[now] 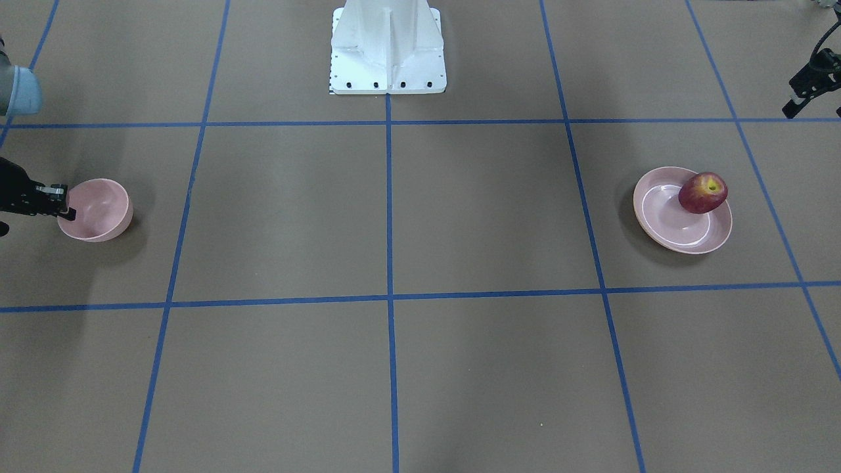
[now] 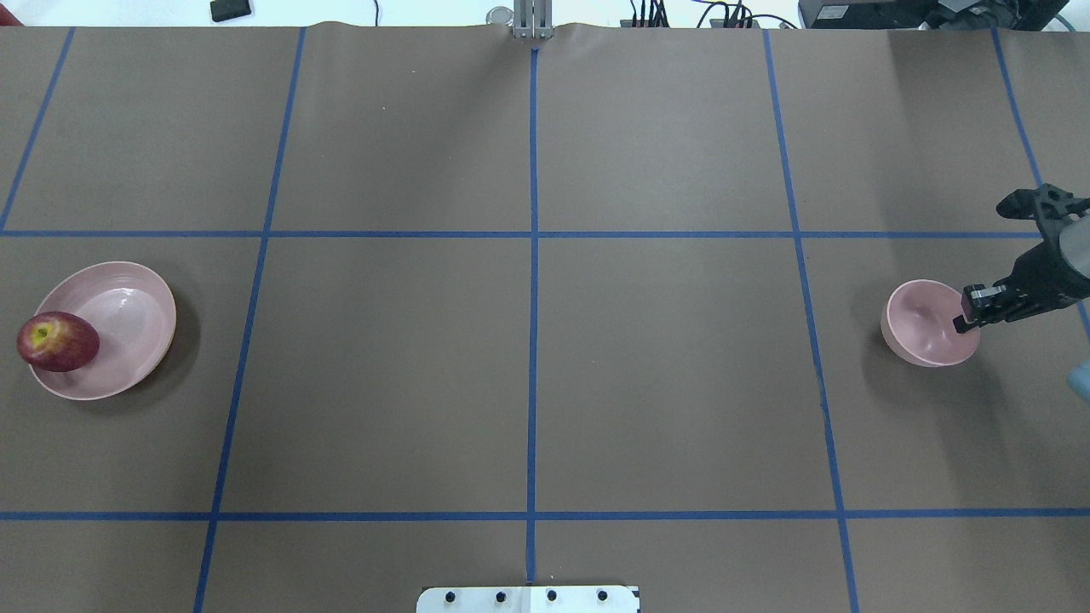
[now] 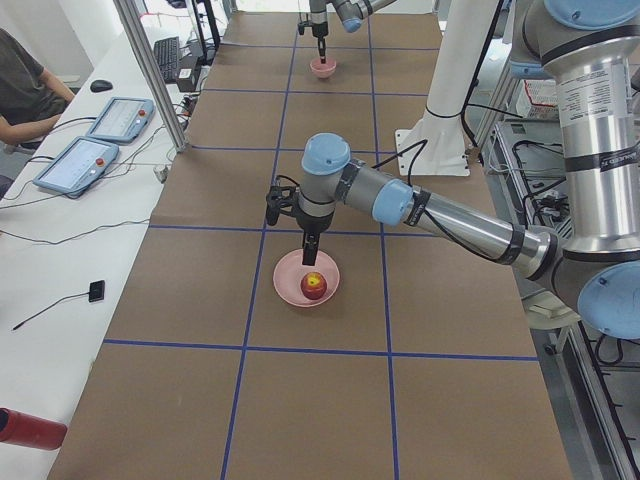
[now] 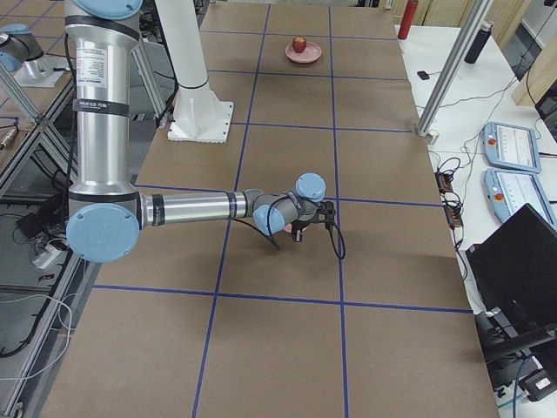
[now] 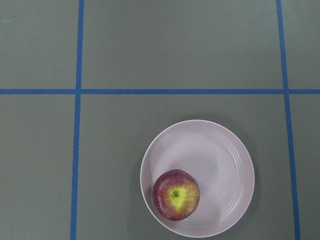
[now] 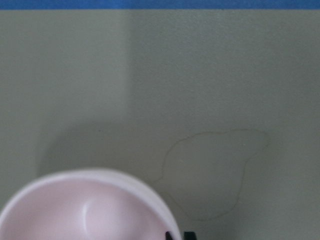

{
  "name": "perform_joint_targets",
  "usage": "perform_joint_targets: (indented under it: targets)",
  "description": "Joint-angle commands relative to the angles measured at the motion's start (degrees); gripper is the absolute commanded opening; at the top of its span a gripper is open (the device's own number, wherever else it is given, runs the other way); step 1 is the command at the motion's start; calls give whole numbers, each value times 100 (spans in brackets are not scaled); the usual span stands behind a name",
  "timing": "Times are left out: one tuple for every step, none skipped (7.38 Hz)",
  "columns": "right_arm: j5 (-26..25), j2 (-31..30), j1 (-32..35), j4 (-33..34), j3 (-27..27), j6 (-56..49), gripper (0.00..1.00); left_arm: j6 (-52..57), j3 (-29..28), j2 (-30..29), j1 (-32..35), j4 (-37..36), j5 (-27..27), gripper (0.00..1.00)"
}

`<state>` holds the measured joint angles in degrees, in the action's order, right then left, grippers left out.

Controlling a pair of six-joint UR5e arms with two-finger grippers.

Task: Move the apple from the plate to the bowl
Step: 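Close the right gripper on the pink bowl rim, then drag the pink bowl with the right gripper toward the table center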

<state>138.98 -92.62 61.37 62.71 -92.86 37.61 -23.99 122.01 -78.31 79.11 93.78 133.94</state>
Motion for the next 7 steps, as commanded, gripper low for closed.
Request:
perform_joint_targets:
  targets:
    - [560,16,401,31,-370,18,0,0,-2,0,-1,0,0,98]
    - [551,-1,402,66,-539,157,0,0,-2,0,-1,-9,0,98]
    - [316,138,385,66,-558,490,0,0,-2,0,-10,-9,0,98]
    - [271,313,236,66,-558,858,0,0,-11,0,-10,-9,0,98]
    - [200,480,52,66,-601,1132,0,0,-37,0,-10,-9,0,98]
    - [-87,691,-350,75,-698,1335,0,0,-55,0,-10,-9,0,98]
    - [-682,919,-998,127,-951,1911,0,0,-55,0,-10,-9,0,98]
